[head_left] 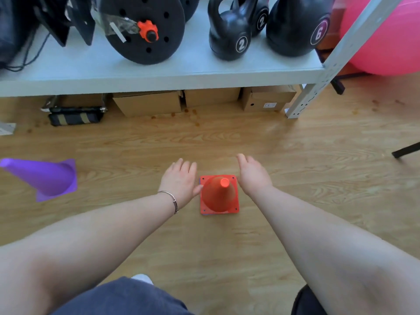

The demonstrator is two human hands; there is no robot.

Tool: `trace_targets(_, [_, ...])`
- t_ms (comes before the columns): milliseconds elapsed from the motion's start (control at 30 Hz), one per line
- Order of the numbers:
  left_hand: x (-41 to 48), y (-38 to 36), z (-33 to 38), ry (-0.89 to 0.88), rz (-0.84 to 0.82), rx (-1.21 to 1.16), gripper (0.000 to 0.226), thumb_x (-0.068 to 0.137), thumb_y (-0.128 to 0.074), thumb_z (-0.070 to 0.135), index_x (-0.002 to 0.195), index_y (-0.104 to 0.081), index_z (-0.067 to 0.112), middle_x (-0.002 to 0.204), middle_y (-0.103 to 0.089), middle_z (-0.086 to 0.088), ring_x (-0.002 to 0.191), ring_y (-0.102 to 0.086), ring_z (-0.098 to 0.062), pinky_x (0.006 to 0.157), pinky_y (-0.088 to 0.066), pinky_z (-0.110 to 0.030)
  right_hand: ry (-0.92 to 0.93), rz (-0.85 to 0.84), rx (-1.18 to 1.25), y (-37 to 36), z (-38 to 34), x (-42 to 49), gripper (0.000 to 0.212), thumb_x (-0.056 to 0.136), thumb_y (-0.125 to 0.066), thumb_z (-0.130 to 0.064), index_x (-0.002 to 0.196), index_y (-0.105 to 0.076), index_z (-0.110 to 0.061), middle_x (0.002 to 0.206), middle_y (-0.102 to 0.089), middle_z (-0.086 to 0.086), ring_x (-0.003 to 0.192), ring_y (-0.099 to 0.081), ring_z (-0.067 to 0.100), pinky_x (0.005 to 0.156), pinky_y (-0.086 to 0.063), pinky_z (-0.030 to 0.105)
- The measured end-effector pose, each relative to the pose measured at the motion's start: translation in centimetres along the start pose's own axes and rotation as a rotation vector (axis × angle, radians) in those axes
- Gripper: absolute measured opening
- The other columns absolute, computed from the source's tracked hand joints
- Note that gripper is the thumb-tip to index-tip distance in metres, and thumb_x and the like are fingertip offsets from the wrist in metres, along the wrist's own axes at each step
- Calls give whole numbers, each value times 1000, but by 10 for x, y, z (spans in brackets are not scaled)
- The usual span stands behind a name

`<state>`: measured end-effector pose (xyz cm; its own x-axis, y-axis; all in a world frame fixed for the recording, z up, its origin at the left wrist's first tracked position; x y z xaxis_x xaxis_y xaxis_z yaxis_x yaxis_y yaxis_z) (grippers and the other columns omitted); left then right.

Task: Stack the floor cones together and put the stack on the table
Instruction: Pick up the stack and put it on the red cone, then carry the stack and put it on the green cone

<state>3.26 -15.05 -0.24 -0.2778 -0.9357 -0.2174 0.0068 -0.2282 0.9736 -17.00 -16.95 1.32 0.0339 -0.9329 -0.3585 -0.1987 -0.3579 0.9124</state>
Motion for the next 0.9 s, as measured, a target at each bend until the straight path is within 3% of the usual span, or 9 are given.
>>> trace_targets(100, [0,29,-22,113,99,91,80,85,-47,61,141,-32,6,141,-47,-17,139,-32,-37,115,-28,-46,49,128,-29,33,-29,12,64,86,-67,-28,142,-37,-16,125,-56,12,112,-55,34,91,-47,43])
trace_targets(300, [-26,73,-64,342,172,99,88,84,-49,62,146,-23,5,150,-34,-20,141,-26,-39,116,-25,-48,249,218,-64,64,-106,12,73,86,-67,-42,146,-33,-17,138,-51,8,127,-48,29,104,-39,39])
trace_targets(667, [-171,119,-176,675,202,133,82,84,-54,54,143,-27,4,148,-36,-20,139,-30,-38,115,-28,-47,586,171,-78,73,-265,-47,69,90,-64,-34,148,-30,-19,144,-47,7,131,-46,27,106,-41,40])
trace_targets(900, [-273,116,-236,919,185,106,82,77,-67,48,138,-38,1,141,-45,-22,133,-41,-40,110,-34,-48,724,117,-72,48,-354,-86,58,86,-62,-19,139,-38,-19,133,-54,5,121,-50,28,95,-43,37])
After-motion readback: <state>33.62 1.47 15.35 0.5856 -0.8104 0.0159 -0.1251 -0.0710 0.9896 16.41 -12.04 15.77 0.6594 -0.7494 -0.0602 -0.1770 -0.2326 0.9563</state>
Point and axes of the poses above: each hand's wrist, its own x-axis towards the middle knuckle, its own y-axis out of the back of the hand, z = x × y, the point moved 5 cm from there along x, towards the middle knuckle
